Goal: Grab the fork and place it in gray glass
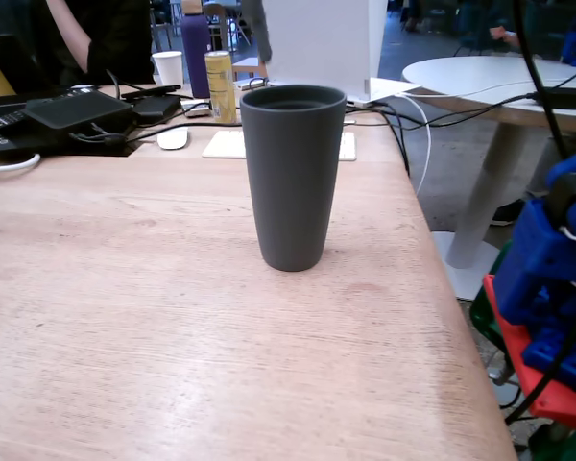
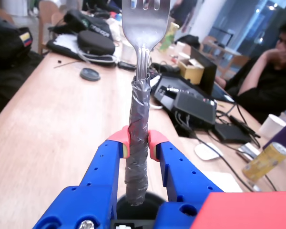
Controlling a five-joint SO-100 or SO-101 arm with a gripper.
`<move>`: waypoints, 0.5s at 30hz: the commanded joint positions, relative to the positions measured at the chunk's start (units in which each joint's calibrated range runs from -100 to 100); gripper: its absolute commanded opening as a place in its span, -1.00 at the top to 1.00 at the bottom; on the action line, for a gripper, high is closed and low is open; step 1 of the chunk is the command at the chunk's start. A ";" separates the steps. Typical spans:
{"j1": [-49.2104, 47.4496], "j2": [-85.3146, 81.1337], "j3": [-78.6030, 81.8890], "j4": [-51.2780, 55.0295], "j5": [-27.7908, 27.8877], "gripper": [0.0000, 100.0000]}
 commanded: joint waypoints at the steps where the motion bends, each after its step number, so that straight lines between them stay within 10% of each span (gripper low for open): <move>1: 3.41 -4.37 6.40 -3.76 0.05 1.00; 15: 4.76 -8.49 25.18 -4.99 -0.63 1.00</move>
